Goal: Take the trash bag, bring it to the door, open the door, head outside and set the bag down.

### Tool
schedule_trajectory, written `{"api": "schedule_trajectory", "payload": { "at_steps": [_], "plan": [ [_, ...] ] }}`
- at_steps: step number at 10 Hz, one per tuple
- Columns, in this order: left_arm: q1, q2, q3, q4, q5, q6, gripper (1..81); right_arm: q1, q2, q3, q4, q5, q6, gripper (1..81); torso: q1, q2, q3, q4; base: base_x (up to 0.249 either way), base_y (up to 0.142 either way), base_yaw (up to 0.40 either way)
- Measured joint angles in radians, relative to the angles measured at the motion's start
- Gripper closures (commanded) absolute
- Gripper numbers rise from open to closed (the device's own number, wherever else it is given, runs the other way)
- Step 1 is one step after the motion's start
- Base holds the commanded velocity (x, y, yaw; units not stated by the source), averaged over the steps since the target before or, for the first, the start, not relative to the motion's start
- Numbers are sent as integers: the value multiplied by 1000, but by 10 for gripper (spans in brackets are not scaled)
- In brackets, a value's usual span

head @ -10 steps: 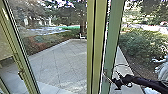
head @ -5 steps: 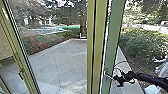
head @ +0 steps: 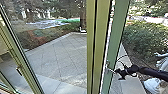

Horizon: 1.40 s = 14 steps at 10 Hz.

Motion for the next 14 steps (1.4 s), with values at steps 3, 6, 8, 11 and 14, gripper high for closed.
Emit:
{"api": "schedule_trajectory", "payload": {
  "at_steps": [3,6,8,11,14],
  "plan": [
    [-3,3,0,0,-2,0,811,94,-86,49,-66,-42,64,10,1,1,1,0,0,0,0],
    [-3,4,0,1,-2,0,811,129,-178,98,-311,-195,50,10,1,1,1,0,0,0,0],
    [-3,4,0,1,-2,0,811,178,-194,133,-513,-237,24,10,1,1,1,0,0,0,0],
    [-3,9,0,2,-2,0,811,201,-191,222,-779,-369,16,10,2,1,1,0,0,0,0],
    [-3,11,0,2,-3,0,811,204,-182,296,-1112,-505,-37,10,2,1,1,0,0,0,0]
  ]
}}
